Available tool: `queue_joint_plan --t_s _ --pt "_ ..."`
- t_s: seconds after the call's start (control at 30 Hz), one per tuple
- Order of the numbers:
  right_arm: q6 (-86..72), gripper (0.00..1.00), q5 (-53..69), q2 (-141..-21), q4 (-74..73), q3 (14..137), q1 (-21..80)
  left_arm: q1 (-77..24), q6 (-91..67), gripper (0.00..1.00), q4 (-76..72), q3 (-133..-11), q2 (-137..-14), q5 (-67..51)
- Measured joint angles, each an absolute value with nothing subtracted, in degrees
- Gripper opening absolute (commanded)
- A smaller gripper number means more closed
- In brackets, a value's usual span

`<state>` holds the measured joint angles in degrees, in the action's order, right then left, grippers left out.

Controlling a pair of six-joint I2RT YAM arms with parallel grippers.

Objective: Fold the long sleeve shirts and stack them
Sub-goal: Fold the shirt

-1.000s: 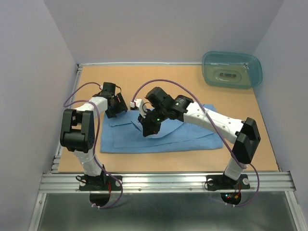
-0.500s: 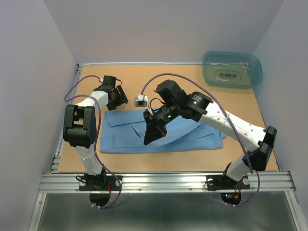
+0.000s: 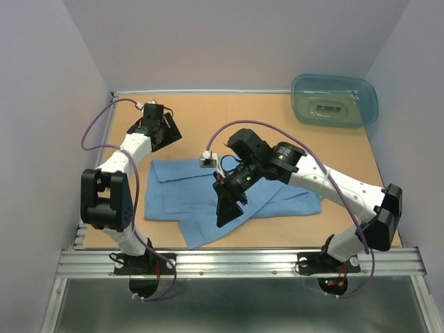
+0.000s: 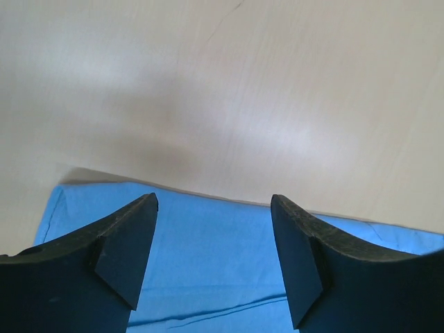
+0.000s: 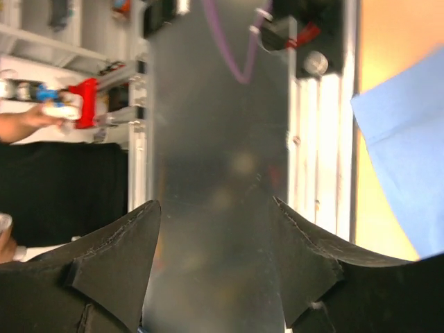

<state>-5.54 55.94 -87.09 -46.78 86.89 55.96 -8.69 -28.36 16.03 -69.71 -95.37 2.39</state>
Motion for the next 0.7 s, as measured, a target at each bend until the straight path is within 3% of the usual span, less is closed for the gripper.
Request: queue_joint_plan --t_s 0.07,0.13,0.23,0.47,0.7 --pt "-5.5 0.68 53.0 -86.7 -47.4 85.2 56.0 -9.1 -28.3 0.78 15.9 -68.6 -92.6 3.1" --pt "-6.3 0.60 43.9 -84.7 -48.1 83.5 55.9 -9.4 -28.3 0.78 16.1 -66.3 -88.7 4.0" --pt "-9.3 0.58 31.4 -81.0 -48.8 82.7 53.5 -9.9 -28.1 0.78 16.6 -63.8 -85.1 4.8" --pt "-16.6 0.48 9.5 -79.3 -43.7 79.3 23.2 -11.2 -27.9 0.78 16.3 -60.8 -85.0 4.9" --pt "-24.4 0.41 5.9 -89.4 -32.5 69.7 4.1 -11.8 -27.6 0.78 13.7 -59.6 -92.9 4.7"
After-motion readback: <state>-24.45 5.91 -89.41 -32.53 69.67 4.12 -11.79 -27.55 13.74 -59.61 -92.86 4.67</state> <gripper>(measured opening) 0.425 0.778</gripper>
